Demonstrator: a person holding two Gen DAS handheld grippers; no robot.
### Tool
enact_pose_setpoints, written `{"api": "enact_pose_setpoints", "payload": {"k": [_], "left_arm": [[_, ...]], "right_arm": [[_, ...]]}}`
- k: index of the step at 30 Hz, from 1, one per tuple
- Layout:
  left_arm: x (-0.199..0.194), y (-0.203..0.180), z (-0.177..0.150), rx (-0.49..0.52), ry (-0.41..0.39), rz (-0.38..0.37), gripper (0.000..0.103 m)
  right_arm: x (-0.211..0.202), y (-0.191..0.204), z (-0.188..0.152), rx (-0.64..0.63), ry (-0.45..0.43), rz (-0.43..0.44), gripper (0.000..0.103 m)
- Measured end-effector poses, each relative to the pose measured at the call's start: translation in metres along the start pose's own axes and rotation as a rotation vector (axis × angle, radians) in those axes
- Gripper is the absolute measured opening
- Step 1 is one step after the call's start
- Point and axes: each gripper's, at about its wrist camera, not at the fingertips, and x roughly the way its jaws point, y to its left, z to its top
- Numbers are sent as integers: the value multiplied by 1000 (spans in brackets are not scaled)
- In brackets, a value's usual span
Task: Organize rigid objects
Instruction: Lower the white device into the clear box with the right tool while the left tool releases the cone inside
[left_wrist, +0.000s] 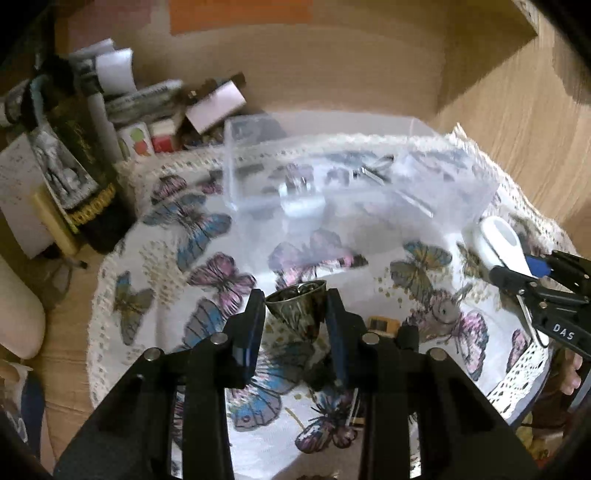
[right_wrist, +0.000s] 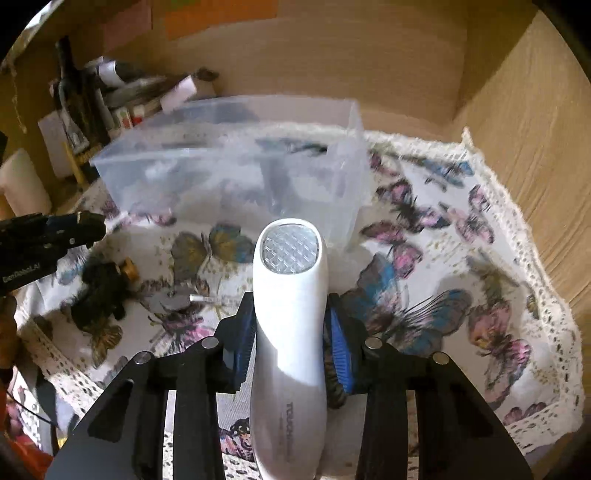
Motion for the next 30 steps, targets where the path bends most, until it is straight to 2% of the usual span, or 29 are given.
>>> {"api": "enact_pose_setpoints", "payload": {"k": [5, 13, 20, 26, 30], "left_arm": [[-20, 7, 16, -17, -78, 14, 33], [-34, 10, 44, -31, -158, 20, 33], [-26, 6, 70, -33, -173, 13, 33], [-7, -9, 87, 3, -154, 4, 33], [14, -19, 93, 22, -111, -13, 33]], "right_arm": [[-26, -9, 20, 15, -103, -8, 33], [-57, -14, 53, 25, -241, 3, 32], [-69, -14, 91, 0, -350, 2, 32], [-50, -13, 117, -31, -363, -12, 32], [-20, -4, 127, -84, -297, -18, 32]]}}
